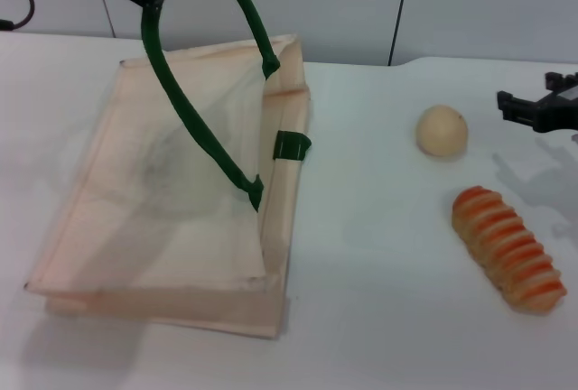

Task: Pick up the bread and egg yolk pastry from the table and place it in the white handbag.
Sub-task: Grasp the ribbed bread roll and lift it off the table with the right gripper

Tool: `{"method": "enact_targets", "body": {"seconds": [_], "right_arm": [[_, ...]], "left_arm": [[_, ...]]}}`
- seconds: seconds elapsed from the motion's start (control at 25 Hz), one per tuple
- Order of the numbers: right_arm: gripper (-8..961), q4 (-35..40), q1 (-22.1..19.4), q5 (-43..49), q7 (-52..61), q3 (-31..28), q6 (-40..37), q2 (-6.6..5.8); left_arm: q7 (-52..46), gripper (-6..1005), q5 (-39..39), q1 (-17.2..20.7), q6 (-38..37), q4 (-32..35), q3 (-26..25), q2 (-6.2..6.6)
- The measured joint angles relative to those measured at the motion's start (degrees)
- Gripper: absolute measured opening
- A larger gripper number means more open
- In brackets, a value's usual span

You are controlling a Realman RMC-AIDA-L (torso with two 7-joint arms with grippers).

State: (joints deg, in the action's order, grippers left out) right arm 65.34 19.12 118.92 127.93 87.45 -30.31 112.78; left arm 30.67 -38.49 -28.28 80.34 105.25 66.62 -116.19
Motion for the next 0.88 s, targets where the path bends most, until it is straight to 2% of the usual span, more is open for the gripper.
{"method": "enact_targets", "body": {"seconds": [0.16,0.32,0.88], "right_arm": [[821,2.23,0.87,9.28,4.01,-2.76,-4.90,1.51],[787,5.46,1.31,14.66,5.64,-4.57,-10.59,2.38],[792,15.38,1.20,22.58,9.21,-7.43,-30.41,2.80]], "left_arm": [[0.00,119,0.00,-0.02,-0.04,-0.25,-0.02,0.00],[0.02,119,0.04,-0.10,-0.09,-0.74,-0.05,0.00],[0.01,119,0.16,-0.03,-0.10,-0.85,-0.17,0.08]]}}
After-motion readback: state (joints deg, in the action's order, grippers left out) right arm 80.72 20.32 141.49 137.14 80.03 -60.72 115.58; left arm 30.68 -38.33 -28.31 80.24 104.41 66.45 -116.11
